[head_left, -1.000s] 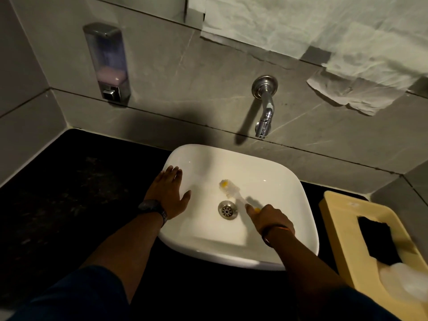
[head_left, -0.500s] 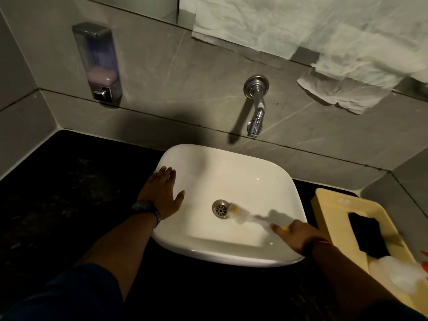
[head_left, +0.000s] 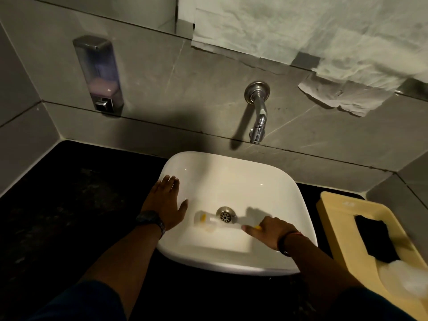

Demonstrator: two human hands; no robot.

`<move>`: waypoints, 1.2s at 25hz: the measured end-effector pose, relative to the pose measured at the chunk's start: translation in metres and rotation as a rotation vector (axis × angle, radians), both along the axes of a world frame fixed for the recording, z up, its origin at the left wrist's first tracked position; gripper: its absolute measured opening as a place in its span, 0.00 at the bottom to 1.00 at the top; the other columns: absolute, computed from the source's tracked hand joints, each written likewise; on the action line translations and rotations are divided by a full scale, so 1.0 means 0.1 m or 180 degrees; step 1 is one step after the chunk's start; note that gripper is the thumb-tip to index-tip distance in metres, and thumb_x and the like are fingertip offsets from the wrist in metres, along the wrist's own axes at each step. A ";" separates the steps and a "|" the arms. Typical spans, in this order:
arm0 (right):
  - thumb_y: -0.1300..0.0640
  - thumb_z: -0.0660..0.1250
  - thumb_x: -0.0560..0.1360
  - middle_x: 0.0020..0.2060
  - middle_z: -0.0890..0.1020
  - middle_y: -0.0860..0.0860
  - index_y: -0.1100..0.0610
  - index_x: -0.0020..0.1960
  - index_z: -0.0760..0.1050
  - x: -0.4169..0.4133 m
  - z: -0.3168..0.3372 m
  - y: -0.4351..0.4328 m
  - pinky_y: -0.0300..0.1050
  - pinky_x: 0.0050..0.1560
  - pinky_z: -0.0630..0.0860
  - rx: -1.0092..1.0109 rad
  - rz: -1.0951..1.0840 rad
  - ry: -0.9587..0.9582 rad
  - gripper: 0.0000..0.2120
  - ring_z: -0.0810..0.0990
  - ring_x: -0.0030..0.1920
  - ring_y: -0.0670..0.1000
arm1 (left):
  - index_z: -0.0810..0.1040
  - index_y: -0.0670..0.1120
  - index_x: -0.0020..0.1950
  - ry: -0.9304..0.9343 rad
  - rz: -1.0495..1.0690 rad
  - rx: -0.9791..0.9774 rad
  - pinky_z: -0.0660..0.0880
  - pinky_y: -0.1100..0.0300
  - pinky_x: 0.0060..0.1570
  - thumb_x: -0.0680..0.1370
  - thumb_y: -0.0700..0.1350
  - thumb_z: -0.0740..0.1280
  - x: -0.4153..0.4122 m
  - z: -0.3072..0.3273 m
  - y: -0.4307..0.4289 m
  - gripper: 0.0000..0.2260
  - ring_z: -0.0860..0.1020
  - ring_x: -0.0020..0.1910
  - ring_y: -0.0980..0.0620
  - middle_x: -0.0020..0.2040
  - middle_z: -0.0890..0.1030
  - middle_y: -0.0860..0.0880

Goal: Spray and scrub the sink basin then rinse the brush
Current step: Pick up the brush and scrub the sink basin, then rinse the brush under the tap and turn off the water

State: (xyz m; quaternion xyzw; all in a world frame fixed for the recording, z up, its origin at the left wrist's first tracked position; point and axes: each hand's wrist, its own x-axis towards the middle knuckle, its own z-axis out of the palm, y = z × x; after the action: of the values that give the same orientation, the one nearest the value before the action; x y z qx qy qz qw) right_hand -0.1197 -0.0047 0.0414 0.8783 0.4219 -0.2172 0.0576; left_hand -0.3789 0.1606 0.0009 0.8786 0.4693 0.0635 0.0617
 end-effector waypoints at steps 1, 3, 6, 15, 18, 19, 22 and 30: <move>0.21 0.53 0.64 0.53 0.83 0.56 0.54 0.57 0.77 0.04 0.02 0.01 0.48 0.50 0.74 0.0022 -0.0042 -0.0113 0.42 0.81 0.53 0.58 | 0.50 0.42 0.75 -0.0006 0.0006 0.0010 0.45 0.50 0.74 0.77 0.59 0.51 0.00 0.02 0.04 0.32 0.48 0.76 0.45 0.77 0.53 0.43; 0.23 0.52 0.67 0.52 0.83 0.56 0.55 0.58 0.77 0.17 0.08 -0.07 0.49 0.51 0.76 0.0276 -0.0609 -0.0428 0.40 0.81 0.51 0.59 | 0.50 0.42 0.74 0.0053 -0.0066 0.0018 0.45 0.50 0.75 0.77 0.58 0.51 0.02 0.03 0.03 0.31 0.48 0.76 0.45 0.77 0.54 0.43; 0.27 0.51 0.71 0.44 0.81 0.55 0.56 0.57 0.78 0.35 0.18 -0.23 0.48 0.45 0.75 0.0246 -0.1046 -0.0793 0.36 0.79 0.43 0.57 | 0.54 0.42 0.74 0.0187 -0.0054 0.0051 0.46 0.48 0.74 0.76 0.58 0.52 0.02 -0.04 -0.06 0.31 0.50 0.76 0.44 0.76 0.57 0.42; 0.24 0.61 0.63 0.25 0.77 0.49 0.54 0.35 0.74 0.14 0.58 -0.07 0.40 0.27 0.67 -0.0511 -0.0280 0.0630 0.32 0.73 0.24 0.48 | 0.78 0.45 0.56 -0.2610 0.0182 -0.1392 0.68 0.55 0.60 0.78 0.51 0.61 0.88 0.86 0.14 0.14 0.75 0.58 0.46 0.57 0.80 0.44; 0.29 0.65 0.67 0.15 0.64 0.46 0.53 0.26 0.61 0.18 0.78 0.08 0.34 0.19 0.57 0.0277 -0.0788 0.1279 0.30 0.59 0.15 0.48 | 0.79 0.48 0.44 -0.3417 0.0009 -0.1985 0.69 0.54 0.48 0.80 0.48 0.57 1.42 1.47 0.16 0.12 0.75 0.43 0.49 0.43 0.79 0.46; 0.30 0.65 0.67 0.15 0.61 0.46 0.53 0.26 0.59 0.22 0.85 0.10 0.33 0.19 0.55 0.0441 -0.0890 0.1394 0.30 0.57 0.14 0.48 | 0.79 0.47 0.46 -0.3502 0.0000 -0.2172 0.70 0.54 0.48 0.80 0.48 0.56 1.54 1.61 0.17 0.14 0.75 0.43 0.48 0.43 0.79 0.45; 0.30 0.64 0.68 0.16 0.61 0.47 0.52 0.25 0.58 0.41 1.04 0.11 0.33 0.21 0.53 0.0627 -0.1013 0.1551 0.30 0.55 0.15 0.49 | 0.77 0.45 0.42 -0.3606 0.0010 -0.2290 0.70 0.57 0.45 0.80 0.44 0.56 1.75 1.75 0.18 0.13 0.73 0.39 0.49 0.40 0.77 0.44; 0.25 0.62 0.64 0.19 0.62 0.50 0.52 0.22 0.61 0.87 1.15 -0.03 0.38 0.23 0.55 0.0697 -0.0968 0.1678 0.32 0.57 0.18 0.49 | 0.75 0.45 0.51 -0.3925 0.0143 -0.3246 0.75 0.64 0.43 0.81 0.45 0.53 1.93 1.59 0.24 0.12 0.80 0.40 0.54 0.43 0.80 0.43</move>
State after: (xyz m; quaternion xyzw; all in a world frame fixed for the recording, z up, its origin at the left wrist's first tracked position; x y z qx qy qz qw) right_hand -0.0328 -0.0075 0.1561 0.8458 0.3071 -0.3966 -0.1816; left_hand -0.1863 0.1848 0.1600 0.5391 0.3395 0.3166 0.7028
